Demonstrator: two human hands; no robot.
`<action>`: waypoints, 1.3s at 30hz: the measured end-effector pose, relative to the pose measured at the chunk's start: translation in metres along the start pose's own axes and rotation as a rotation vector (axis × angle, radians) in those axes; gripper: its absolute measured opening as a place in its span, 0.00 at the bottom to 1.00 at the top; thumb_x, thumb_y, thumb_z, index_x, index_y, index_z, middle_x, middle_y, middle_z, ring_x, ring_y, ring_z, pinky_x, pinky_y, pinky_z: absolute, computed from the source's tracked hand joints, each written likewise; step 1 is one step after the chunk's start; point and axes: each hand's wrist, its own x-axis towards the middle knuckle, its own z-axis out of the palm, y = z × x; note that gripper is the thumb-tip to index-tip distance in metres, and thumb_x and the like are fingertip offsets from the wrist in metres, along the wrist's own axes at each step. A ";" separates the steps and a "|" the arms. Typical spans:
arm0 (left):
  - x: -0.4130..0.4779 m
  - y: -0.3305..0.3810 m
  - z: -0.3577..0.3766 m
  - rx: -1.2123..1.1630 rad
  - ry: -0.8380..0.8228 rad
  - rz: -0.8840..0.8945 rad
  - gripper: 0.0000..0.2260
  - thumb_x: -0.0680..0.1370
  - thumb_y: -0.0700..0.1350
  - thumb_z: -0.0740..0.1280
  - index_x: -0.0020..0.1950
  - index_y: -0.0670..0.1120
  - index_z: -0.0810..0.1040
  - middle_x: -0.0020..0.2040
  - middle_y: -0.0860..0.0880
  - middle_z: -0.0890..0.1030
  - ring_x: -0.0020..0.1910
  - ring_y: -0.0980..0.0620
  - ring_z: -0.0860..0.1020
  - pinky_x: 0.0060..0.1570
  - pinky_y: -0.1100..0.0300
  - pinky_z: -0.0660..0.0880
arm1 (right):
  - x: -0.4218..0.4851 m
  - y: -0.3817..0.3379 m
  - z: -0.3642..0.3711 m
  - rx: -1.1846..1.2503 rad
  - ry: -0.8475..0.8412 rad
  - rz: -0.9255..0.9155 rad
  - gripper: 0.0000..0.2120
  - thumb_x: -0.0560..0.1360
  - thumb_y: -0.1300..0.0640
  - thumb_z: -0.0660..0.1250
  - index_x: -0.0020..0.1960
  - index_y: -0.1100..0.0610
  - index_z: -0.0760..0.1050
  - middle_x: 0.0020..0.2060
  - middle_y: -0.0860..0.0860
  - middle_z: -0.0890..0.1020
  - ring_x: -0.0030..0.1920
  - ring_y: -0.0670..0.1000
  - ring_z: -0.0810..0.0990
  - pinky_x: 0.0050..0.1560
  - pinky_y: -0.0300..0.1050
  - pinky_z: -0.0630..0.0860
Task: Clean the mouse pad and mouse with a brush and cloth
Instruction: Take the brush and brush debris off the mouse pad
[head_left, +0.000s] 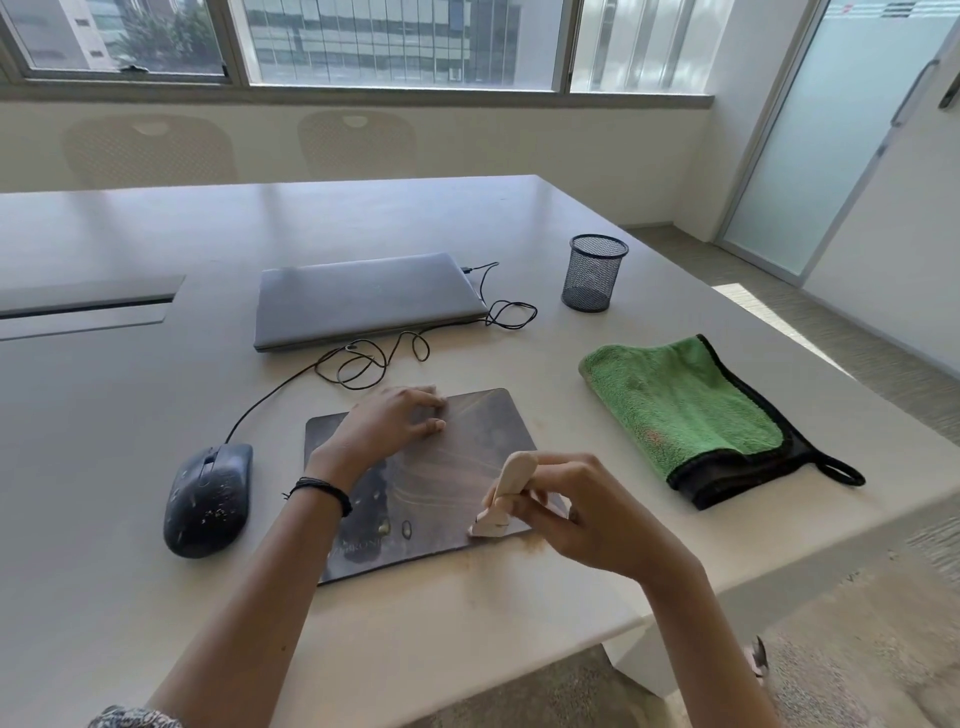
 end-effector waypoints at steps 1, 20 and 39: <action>0.000 0.000 0.000 0.001 0.002 0.003 0.18 0.77 0.52 0.65 0.66 0.49 0.74 0.69 0.54 0.72 0.66 0.51 0.71 0.61 0.52 0.71 | 0.000 -0.001 -0.002 0.014 0.017 -0.007 0.07 0.76 0.63 0.64 0.43 0.61 0.80 0.39 0.54 0.81 0.35 0.55 0.76 0.35 0.46 0.72; -0.002 0.003 -0.002 0.011 -0.001 0.010 0.18 0.77 0.51 0.64 0.66 0.48 0.74 0.67 0.52 0.73 0.65 0.48 0.72 0.60 0.52 0.71 | 0.005 0.002 0.005 -0.094 0.122 0.024 0.14 0.77 0.56 0.61 0.40 0.64 0.76 0.37 0.54 0.78 0.33 0.53 0.72 0.34 0.51 0.71; 0.000 0.000 0.000 0.008 -0.010 -0.004 0.19 0.77 0.52 0.65 0.66 0.50 0.74 0.69 0.53 0.71 0.66 0.49 0.71 0.62 0.50 0.71 | 0.014 -0.005 0.023 0.040 0.019 -0.051 0.13 0.78 0.58 0.61 0.42 0.65 0.77 0.38 0.58 0.79 0.36 0.57 0.75 0.36 0.53 0.72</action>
